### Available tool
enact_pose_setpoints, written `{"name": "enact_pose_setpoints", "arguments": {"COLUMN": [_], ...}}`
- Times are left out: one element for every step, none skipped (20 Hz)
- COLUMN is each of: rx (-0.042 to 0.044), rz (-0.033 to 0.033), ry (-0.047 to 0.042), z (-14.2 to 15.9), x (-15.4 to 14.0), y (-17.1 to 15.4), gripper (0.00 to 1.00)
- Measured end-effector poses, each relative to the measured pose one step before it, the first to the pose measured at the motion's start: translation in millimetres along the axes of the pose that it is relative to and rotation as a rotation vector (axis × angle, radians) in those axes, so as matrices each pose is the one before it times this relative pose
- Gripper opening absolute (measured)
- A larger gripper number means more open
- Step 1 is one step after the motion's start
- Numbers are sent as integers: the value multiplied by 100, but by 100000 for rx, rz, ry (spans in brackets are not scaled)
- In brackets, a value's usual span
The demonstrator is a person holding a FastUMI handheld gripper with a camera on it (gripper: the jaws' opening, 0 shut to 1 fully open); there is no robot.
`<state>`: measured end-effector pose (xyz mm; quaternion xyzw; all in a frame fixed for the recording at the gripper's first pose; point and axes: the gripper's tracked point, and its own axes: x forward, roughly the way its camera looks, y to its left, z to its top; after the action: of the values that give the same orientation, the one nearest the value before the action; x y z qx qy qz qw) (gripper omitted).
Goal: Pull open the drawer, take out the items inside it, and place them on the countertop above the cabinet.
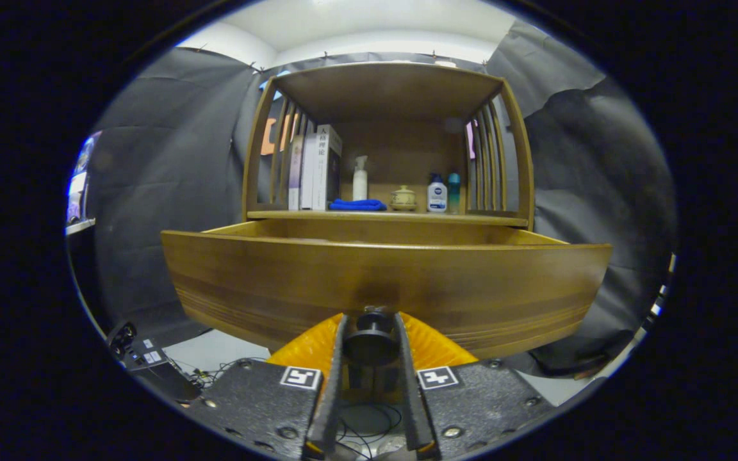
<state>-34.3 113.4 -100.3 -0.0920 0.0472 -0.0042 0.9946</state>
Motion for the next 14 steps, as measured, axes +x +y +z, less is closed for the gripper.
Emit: {"name": "enact_pose_setpoints", "arguments": {"rx": [-1047,-1364,-1334,-2010,-1474,-979,95,699,887,1486,2494,1308,518,259], "rz": [-1310,-675,-45,-276,340,405,1451,1330,633,1220,1442,2752,2082,1050], "ry": [-4242,-4667,-4780,-4116,-3613,-1996,-844,543,2596,3148,2577,4549,4984,4780], "z": [1065,1440,1392,1457,1427,1359,1177,994,649,549,824,361,187,115], "x": [-71,-373,-399,-328,22,164,370,506,764,797,1100,1042,939,843], "y": [-427,-302,177,-44,16,-33,84,70,-265,-88,110,300,209,-156], "gripper": [54,60,66,72,75,76,77,78,82,84,85,86,86,86]}}
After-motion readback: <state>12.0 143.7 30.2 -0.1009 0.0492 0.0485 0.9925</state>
